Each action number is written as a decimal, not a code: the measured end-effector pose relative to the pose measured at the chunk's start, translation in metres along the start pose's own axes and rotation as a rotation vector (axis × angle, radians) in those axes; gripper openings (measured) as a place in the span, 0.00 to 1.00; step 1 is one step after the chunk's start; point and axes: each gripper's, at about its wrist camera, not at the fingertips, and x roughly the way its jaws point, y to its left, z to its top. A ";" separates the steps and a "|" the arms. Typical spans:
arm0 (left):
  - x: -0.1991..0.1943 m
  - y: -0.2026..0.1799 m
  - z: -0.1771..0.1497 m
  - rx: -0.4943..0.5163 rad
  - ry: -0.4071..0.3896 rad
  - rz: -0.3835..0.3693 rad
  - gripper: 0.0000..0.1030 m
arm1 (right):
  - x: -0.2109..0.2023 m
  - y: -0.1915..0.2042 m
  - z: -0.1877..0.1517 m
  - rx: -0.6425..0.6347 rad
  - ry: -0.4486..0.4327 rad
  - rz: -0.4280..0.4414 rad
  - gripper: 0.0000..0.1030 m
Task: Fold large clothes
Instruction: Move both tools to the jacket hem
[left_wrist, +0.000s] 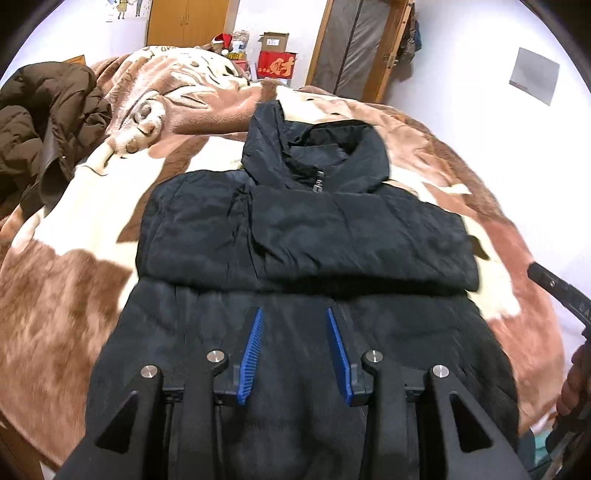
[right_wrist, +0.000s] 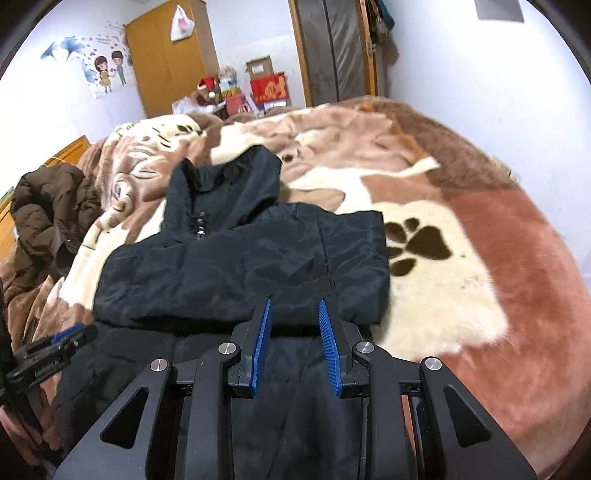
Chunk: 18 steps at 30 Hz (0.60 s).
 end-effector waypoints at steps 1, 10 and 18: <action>-0.009 -0.001 -0.005 0.003 -0.006 -0.005 0.37 | -0.013 0.004 -0.005 0.004 -0.016 -0.003 0.27; -0.062 -0.013 -0.028 0.027 -0.019 -0.035 0.38 | -0.052 0.045 -0.032 -0.069 -0.029 0.027 0.28; -0.074 -0.010 -0.018 0.008 -0.041 -0.049 0.53 | -0.056 0.056 -0.028 -0.106 -0.021 0.082 0.40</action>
